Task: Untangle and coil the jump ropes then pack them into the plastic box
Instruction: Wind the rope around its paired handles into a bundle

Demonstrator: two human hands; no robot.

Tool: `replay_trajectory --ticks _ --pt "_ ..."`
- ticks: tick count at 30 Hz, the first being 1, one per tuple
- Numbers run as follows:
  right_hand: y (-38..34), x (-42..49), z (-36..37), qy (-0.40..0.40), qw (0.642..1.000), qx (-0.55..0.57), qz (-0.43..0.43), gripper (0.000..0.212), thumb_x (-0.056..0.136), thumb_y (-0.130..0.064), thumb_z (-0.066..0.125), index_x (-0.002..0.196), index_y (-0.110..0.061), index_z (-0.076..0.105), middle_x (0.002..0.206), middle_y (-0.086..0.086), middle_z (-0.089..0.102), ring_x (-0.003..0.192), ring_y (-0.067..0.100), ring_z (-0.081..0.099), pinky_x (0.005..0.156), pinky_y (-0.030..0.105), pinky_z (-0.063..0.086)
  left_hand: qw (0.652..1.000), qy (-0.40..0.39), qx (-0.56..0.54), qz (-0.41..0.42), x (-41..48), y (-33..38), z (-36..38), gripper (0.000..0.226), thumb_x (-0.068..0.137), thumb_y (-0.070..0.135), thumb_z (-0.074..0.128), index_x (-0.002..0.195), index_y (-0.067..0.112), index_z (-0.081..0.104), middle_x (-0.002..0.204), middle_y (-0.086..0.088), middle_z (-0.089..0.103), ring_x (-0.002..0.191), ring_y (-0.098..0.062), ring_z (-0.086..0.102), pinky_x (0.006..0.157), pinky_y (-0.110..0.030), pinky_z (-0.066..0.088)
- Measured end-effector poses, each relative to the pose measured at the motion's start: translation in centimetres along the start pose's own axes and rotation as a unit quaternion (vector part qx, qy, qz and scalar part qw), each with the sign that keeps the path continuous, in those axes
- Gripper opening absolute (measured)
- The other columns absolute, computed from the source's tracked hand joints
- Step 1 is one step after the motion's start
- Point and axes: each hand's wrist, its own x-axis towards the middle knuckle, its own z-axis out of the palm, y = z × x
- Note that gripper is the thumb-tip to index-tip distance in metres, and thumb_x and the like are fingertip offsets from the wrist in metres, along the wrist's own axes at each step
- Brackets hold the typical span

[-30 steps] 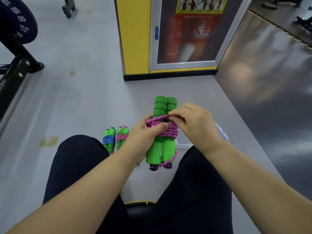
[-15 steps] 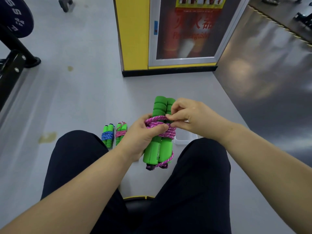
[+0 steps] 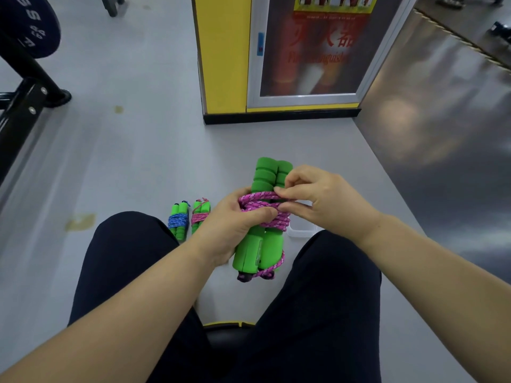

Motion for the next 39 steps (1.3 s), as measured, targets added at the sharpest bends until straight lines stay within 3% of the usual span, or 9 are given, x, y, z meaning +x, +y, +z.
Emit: replay_trajectory --ticks 6,9,14,19,25,29,34,37,39 --pt "-0.6 -0.4 0.3 0.025 0.997 -0.076 -0.001 0.027 0.081 -0.027 0.054 0.085 -0.010 0.074 0.080 0.005 0.065 0.056 0.022 0.062 0.039 0.035 0.050 1.000 -0.002 0.020 -0.004 0.0 -0.3 0.5 0.034 0.080 -0.004 0.066 0.111 0.005 0.058 0.094 -0.014 0.069 0.082 -0.025 0.068 0.076 -0.036 0.057" --pt "-1.0 0.2 0.8 0.053 0.995 -0.075 0.027 0.023 0.078 -0.021 0.054 0.080 -0.010 0.074 0.077 0.003 0.066 0.058 0.021 0.063 0.039 0.033 0.049 1.000 0.004 0.026 0.003 0.3 0.1 0.7 0.042 0.073 0.007 0.070 0.112 0.005 0.058 0.098 -0.017 0.068 0.086 -0.028 0.067 0.080 -0.040 0.056" --pt "-0.3 0.2 0.9 0.013 0.996 -0.014 0.088 0.039 0.081 -0.043 0.049 0.089 -0.015 0.075 0.087 -0.002 0.065 0.066 0.019 0.064 0.049 0.040 0.054 1.000 0.014 0.015 -0.017 0.2 0.2 0.5 0.031 0.082 -0.001 0.064 0.112 0.006 0.057 0.093 -0.013 0.069 0.080 -0.023 0.068 0.071 -0.034 0.057" --pt "-0.9 0.6 0.7 0.036 0.995 -0.091 0.009 0.026 0.086 -0.019 0.051 0.083 -0.003 0.071 0.078 0.009 0.063 0.057 0.023 0.060 0.046 0.033 0.051 0.999 0.033 0.023 0.001 0.8 0.4 0.8 0.032 0.081 0.003 0.067 0.112 0.003 0.059 0.095 -0.015 0.068 0.085 -0.026 0.067 0.081 -0.040 0.056" --pt "-0.7 0.7 1.0 0.036 0.994 -0.093 0.032 0.024 0.087 -0.016 0.047 0.084 -0.003 0.067 0.082 0.009 0.060 0.073 0.026 0.054 0.068 0.031 0.046 0.997 0.052 0.052 0.013 1.1 0.5 1.1 0.036 0.072 0.009 0.072 0.106 0.008 0.060 0.091 -0.012 0.067 0.079 -0.022 0.067 0.072 -0.035 0.056" --pt "-1.1 1.4 0.9 -0.013 0.985 0.005 0.171 0.022 0.089 -0.024 0.053 0.088 -0.008 0.069 0.093 -0.001 0.041 0.087 0.019 0.039 0.077 0.017 0.025 0.993 0.092 0.066 0.020 1.1 0.7 1.1 0.035 0.081 0.007 0.068 0.110 0.020 0.054 0.093 -0.004 0.067 0.076 -0.016 0.068 0.066 -0.031 0.056" --pt "-1.2 1.9 0.5 -0.081 0.938 0.171 0.290 0.013 0.093 -0.016 0.052 0.082 -0.018 0.059 0.102 0.001 0.035 0.104 0.020 0.038 0.094 0.027 0.031 0.971 0.106 0.194 0.094 0.7 0.9 1.3 0.044 0.082 0.016 0.066 0.110 0.040 0.042 0.088 -0.007 0.066 0.071 -0.020 0.067 0.068 -0.037 0.058" --pt "-1.3 2.0 0.7 -0.120 0.926 0.191 0.304 0.019 0.096 -0.016 0.047 0.079 -0.014 0.056 0.104 0.001 0.034 0.100 0.018 0.037 0.091 0.027 0.031 0.964 0.117 0.208 0.115 0.5 0.6 1.7 0.034 0.083 0.019 0.065 0.097 0.043 0.045 0.085 -0.013 0.064 0.074 -0.032 0.066 0.070 -0.046 0.057" --pt "-1.0 1.8 1.2 -0.119 0.933 0.176 0.291 0.017 0.096 -0.016 0.047 0.082 -0.015 0.058 0.104 0.001 0.036 0.103 0.020 0.039 0.095 0.029 0.032 0.959 0.126 0.220 0.125 0.4 0.3 1.6 0.024 0.080 0.022 0.065 0.090 0.039 0.051 0.080 -0.006 0.063 0.076 -0.028 0.064 0.074 -0.047 0.055"
